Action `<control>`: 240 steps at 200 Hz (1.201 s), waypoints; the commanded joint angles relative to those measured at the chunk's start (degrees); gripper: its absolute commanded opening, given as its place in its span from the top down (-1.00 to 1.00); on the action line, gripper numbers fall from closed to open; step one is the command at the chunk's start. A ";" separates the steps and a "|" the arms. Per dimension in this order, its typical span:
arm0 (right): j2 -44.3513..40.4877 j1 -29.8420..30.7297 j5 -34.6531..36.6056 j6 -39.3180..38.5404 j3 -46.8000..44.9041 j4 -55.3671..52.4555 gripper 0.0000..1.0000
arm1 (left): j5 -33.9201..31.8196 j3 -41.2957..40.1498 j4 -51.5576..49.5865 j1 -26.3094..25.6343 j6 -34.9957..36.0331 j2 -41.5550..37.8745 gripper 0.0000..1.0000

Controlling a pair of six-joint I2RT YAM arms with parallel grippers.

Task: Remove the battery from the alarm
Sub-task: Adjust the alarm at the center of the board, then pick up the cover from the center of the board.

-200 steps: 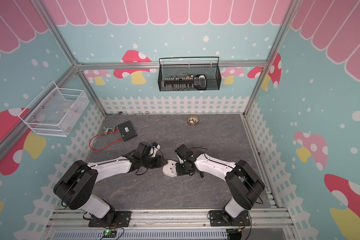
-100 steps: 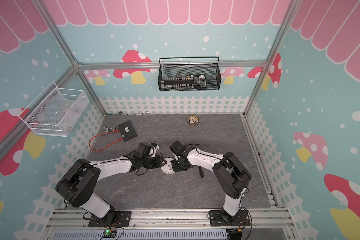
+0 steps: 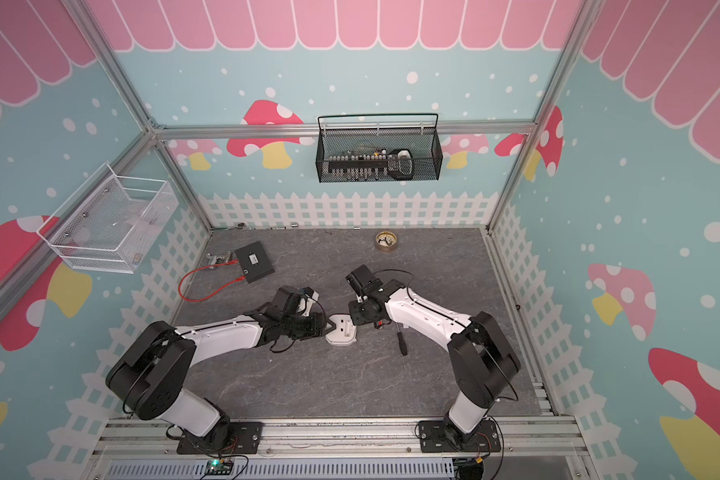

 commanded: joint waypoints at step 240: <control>10.75 -16.07 2.55 -9.89 -5.46 1.72 0.79 | -2.83 2.74 -7.63 1.96 1.46 -10.15 -0.37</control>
